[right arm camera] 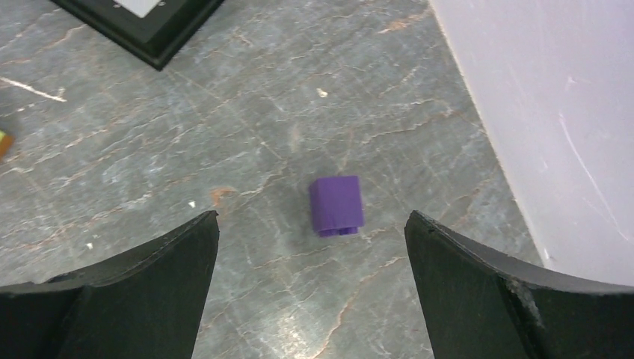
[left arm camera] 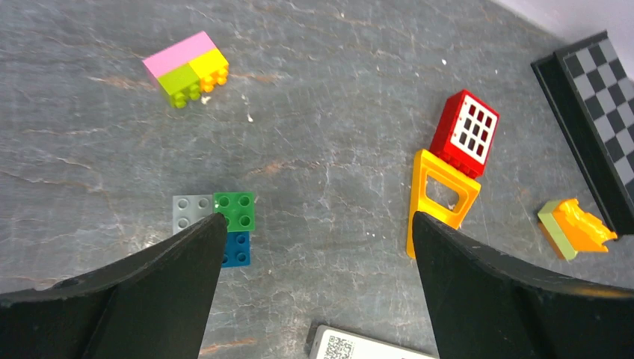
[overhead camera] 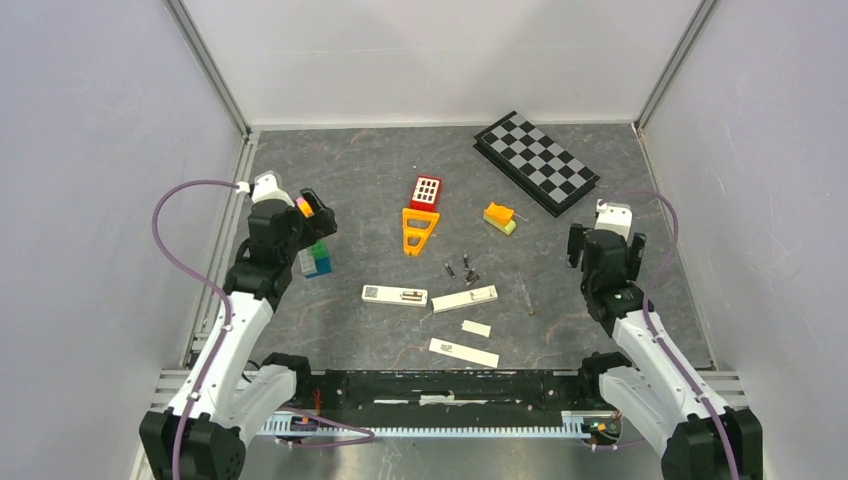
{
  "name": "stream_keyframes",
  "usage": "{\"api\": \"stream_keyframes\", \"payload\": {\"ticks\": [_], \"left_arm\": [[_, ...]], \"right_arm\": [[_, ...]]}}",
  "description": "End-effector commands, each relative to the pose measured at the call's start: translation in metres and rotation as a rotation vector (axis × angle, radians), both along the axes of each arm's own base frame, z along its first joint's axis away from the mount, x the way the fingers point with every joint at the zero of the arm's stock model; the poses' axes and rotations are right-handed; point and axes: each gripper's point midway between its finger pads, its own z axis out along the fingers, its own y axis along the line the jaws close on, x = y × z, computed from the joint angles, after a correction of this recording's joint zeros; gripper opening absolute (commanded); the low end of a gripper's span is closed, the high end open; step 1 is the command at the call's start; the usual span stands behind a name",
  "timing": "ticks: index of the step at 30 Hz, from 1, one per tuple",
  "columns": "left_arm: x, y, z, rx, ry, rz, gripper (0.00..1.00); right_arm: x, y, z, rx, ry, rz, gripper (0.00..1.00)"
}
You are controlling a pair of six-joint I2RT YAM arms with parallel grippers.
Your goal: Unload the batteries from the remote control
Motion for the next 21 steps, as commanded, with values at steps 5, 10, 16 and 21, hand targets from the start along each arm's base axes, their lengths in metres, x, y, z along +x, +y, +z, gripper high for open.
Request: {"api": "stream_keyframes", "payload": {"ticks": [5, 10, 16, 21], "left_arm": [[-0.004, 0.029, 0.016, 0.082, -0.048, 0.128, 1.00], [-0.006, 0.035, 0.015, 0.100, -0.026, 0.154, 1.00], [-0.006, 0.037, 0.020, 0.103, -0.038, 0.167, 1.00], [-0.005, 0.040, 0.024, 0.082, -0.032, 0.208, 1.00]], "right_arm": [[0.009, -0.012, 0.034, 0.023, -0.115, -0.062, 0.98], [0.015, 0.003, 0.038, 0.081, -0.166, 0.020, 0.98], [0.021, 0.025, 0.047, 0.119, -0.214, 0.151, 0.98], [0.022, 0.032, 0.053, 0.129, -0.257, 0.203, 0.98]]}}
